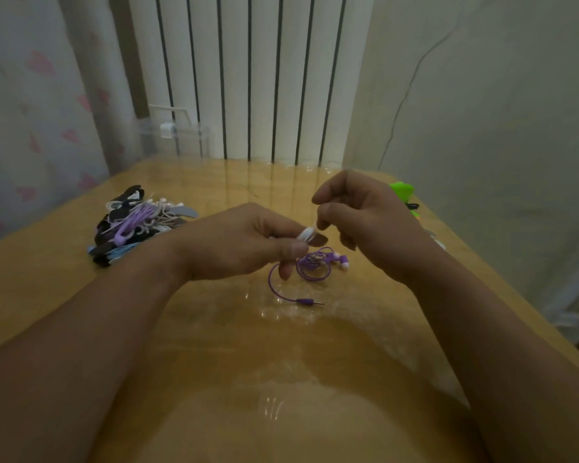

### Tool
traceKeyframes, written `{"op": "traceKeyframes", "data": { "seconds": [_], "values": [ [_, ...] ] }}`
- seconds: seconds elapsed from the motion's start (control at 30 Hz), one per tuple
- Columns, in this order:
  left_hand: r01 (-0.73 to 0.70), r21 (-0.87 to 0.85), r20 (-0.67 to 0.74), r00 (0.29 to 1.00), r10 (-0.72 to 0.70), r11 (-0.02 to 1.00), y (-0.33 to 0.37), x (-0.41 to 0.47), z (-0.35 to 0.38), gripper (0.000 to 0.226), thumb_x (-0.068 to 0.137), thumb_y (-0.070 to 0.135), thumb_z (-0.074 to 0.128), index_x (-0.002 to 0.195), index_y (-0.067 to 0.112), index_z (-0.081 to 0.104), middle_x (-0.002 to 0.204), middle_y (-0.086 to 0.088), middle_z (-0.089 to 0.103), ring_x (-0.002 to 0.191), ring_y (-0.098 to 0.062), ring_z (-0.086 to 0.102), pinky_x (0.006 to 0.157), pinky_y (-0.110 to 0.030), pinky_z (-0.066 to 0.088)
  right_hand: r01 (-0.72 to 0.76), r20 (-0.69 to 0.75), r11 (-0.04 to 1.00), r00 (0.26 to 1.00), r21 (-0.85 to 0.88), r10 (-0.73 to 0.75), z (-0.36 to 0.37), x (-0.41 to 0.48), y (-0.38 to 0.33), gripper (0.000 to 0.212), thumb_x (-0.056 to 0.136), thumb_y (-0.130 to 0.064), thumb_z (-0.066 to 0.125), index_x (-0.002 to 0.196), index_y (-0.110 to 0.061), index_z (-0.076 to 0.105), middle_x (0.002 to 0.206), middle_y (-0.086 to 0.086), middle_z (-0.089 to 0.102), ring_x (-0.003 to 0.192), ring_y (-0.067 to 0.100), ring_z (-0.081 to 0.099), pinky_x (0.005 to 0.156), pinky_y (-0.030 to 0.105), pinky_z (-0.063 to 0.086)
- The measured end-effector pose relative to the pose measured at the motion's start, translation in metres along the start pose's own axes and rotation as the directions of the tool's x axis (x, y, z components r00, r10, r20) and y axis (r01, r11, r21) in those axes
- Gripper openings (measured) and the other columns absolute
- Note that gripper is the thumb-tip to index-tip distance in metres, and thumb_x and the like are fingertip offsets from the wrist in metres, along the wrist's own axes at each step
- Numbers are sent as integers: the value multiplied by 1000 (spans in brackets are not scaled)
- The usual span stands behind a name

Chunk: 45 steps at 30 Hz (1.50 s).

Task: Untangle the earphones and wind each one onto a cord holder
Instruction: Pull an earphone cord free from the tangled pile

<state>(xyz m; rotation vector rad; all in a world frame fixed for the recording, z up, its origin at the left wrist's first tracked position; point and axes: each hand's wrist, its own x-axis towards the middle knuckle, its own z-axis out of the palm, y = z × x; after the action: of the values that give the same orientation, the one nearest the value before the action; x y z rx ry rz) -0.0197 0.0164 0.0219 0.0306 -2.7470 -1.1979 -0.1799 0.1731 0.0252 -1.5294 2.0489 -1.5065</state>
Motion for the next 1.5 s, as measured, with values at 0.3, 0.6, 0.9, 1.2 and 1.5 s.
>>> {"op": "traceKeyframes", "data": {
  "seconds": [0.3, 0.6, 0.9, 1.2, 1.5],
  "values": [
    [-170, -409, -375, 927, 5, 896, -11, 13, 8, 26, 104, 30, 55, 117, 22, 76, 113, 9, 76, 101, -5, 69, 85, -20, 48, -144, 50, 954, 989, 263, 136, 31, -3, 9, 16, 104, -19, 61, 108, -11, 74, 91, 10, 76, 79, 20, 70, 77, 32, 62],
    [-168, -261, -554, 833, -5, 950, -15, 21, 21, 33, 107, 25, 55, 137, 19, 68, 115, 19, 76, 115, -4, 68, 106, -26, 51, -298, 113, 786, 952, 541, 283, 48, -4, 7, 10, 103, -14, 63, 103, -5, 67, 95, 18, 77, 79, 23, 75, 68, 31, 62],
    [-138, -354, -577, 811, -100, 925, -22, 26, 29, 33, 107, 20, 57, 138, 17, 67, 102, -7, 77, 90, -13, 70, 80, -27, 62, -284, -84, 959, 956, -24, 281, 26, 2, 19, 9, 98, -9, 62, 104, -15, 66, 87, 2, 78, 79, 17, 75, 72, 37, 62],
    [-115, -494, -424, 898, -123, 862, 0, 50, 52, 23, 106, 21, 58, 110, 11, 78, 111, 6, 78, 81, -13, 69, 74, -27, 60, -569, -533, 463, 817, -679, 222, -60, 7, 92, 34, 104, -39, 55, 128, -16, 58, 130, 13, 56, 126, 37, 50, 100, 47, 41],
    [-105, -519, -467, 866, -178, 848, -14, 44, 52, 26, 106, 24, 58, 106, 9, 79, 117, 8, 77, 84, -14, 70, 71, -27, 57, -506, -420, 451, 863, -735, 283, -54, 12, 104, 31, 105, -47, 51, 105, -20, 66, 112, 11, 58, 117, 38, 55, 94, 45, 41]
  ]
}}
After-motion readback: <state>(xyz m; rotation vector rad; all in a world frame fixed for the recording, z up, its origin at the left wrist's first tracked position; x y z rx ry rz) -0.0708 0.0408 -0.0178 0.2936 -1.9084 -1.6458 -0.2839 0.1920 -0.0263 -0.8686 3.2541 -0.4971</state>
